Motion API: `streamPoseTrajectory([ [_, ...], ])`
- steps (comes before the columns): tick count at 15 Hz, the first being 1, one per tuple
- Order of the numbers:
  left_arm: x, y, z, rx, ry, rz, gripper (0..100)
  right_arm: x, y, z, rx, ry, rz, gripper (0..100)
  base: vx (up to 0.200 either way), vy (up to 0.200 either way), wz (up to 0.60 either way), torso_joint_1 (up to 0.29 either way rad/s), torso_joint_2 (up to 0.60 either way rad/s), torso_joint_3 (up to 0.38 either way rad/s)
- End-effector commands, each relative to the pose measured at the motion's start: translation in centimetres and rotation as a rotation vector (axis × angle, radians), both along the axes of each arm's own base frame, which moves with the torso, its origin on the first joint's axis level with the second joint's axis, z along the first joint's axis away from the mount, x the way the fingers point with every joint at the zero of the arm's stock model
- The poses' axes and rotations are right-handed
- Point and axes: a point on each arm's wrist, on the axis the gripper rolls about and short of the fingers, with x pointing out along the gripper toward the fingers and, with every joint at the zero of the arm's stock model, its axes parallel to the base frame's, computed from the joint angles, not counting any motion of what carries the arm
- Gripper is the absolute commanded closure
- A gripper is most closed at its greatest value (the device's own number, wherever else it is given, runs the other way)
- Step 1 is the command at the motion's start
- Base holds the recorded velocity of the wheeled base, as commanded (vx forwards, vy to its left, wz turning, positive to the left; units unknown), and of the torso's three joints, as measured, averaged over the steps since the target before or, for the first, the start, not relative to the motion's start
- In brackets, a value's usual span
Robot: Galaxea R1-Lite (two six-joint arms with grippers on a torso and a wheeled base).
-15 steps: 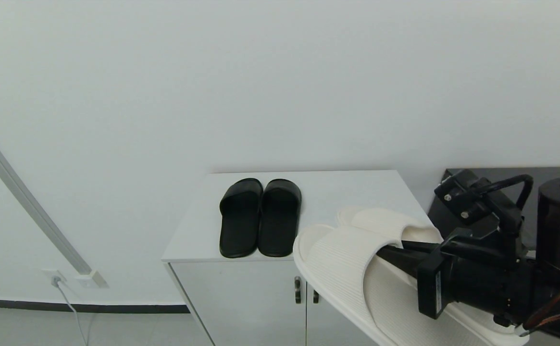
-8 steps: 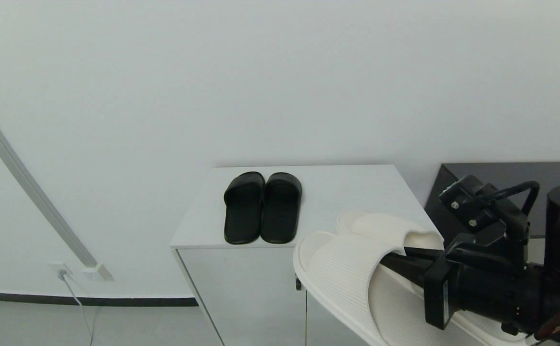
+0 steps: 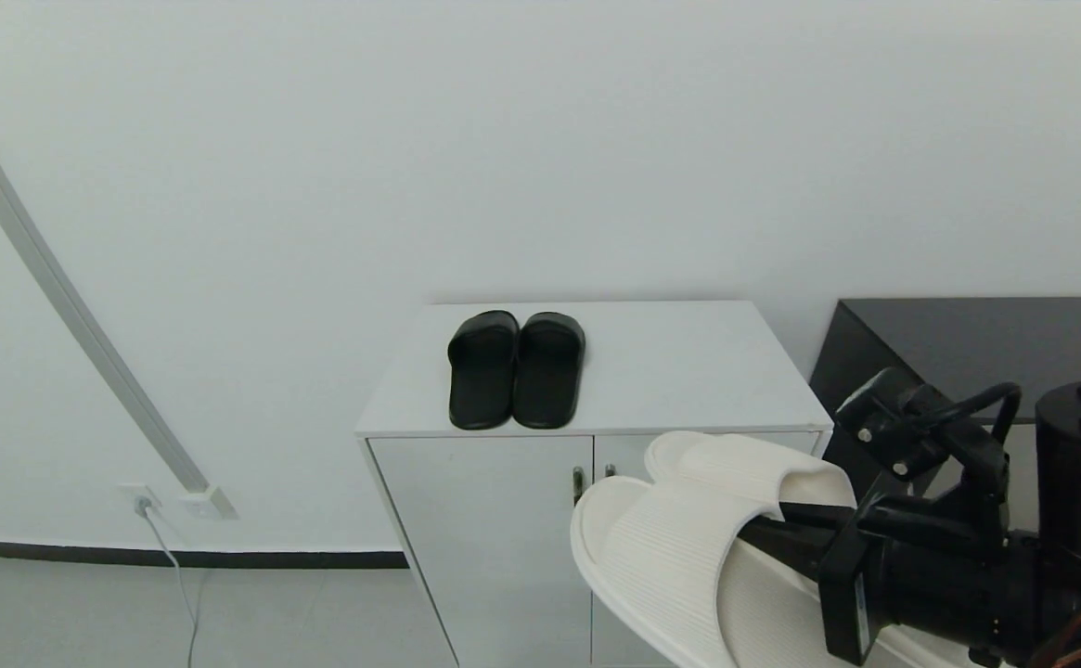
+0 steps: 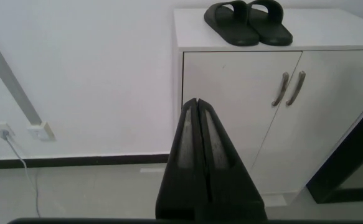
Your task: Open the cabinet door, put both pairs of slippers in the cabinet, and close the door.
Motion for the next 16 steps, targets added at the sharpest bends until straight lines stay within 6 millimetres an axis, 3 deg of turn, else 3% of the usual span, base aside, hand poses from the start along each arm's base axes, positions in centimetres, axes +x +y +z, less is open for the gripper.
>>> streamPoseTrajectory([
  [1, 0.01, 0.00, 0.00, 0.000, 0.001, 0.000, 100, -0.01, 0.06, -0.38, -0.011, 0.010, 0.003, 100, 0.000, 0.000, 0.00, 0.000, 0.00, 0.000],
  [8, 0.01, 0.00, 0.00, 0.000, 0.001, -0.001, 100, -0.18, 0.02, -0.72, -0.023, 0.017, 0.008, 100, 0.000, 0.000, 0.00, 0.000, 0.00, 0.000],
  [13, 0.01, -0.01, 0.00, 0.000, 0.001, -0.003, 100, -0.34, -0.02, -0.65, -0.021, 0.014, 0.011, 100, 0.000, 0.000, 0.00, -0.138, 0.33, 0.175],
  [14, 0.01, -0.01, 0.00, 0.000, 0.001, -0.003, 0, -0.37, -0.05, -0.76, -0.024, 0.016, 0.011, 100, 0.000, 0.000, 0.00, -0.168, 0.39, 0.207],
  [16, 0.01, -0.01, 0.00, 0.002, 0.001, -0.003, 0, -0.45, -0.04, -0.96, -0.037, 0.013, 0.019, 100, 0.000, 0.000, 0.00, -0.168, 0.42, 0.232],
])
